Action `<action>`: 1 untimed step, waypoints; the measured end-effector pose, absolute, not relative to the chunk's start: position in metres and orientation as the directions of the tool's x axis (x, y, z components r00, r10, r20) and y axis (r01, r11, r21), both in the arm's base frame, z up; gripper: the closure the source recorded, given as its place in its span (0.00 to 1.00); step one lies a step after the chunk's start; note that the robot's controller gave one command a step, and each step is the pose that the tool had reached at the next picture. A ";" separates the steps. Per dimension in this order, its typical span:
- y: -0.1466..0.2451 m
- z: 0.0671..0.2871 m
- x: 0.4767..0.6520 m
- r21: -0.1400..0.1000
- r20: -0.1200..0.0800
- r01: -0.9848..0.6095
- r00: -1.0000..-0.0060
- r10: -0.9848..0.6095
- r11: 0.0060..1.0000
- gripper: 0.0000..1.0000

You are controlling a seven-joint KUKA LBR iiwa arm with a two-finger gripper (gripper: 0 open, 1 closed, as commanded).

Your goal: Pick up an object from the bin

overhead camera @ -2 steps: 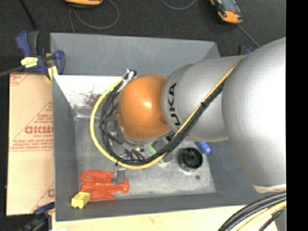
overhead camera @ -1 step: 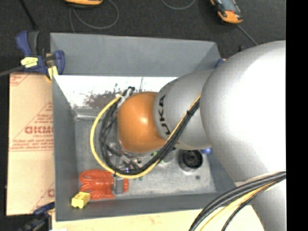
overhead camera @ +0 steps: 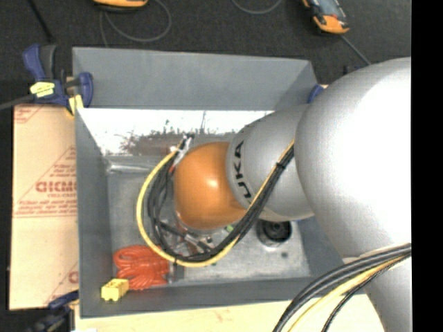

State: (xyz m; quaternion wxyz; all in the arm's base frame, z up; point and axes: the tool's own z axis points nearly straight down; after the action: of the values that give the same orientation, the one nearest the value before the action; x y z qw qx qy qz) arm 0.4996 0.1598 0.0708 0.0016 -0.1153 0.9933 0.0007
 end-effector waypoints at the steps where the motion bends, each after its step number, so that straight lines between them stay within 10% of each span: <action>1: 0.160 0.071 0.500 0.001 -0.003 -0.228 -0.974 -0.228 0.974 1.00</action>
Offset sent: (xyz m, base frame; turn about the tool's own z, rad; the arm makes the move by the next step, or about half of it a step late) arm 0.0198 0.0143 0.0559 -0.0061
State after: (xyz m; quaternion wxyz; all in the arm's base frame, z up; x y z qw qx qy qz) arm 0.4996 0.1598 0.0708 0.0016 -0.1149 0.9934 0.0007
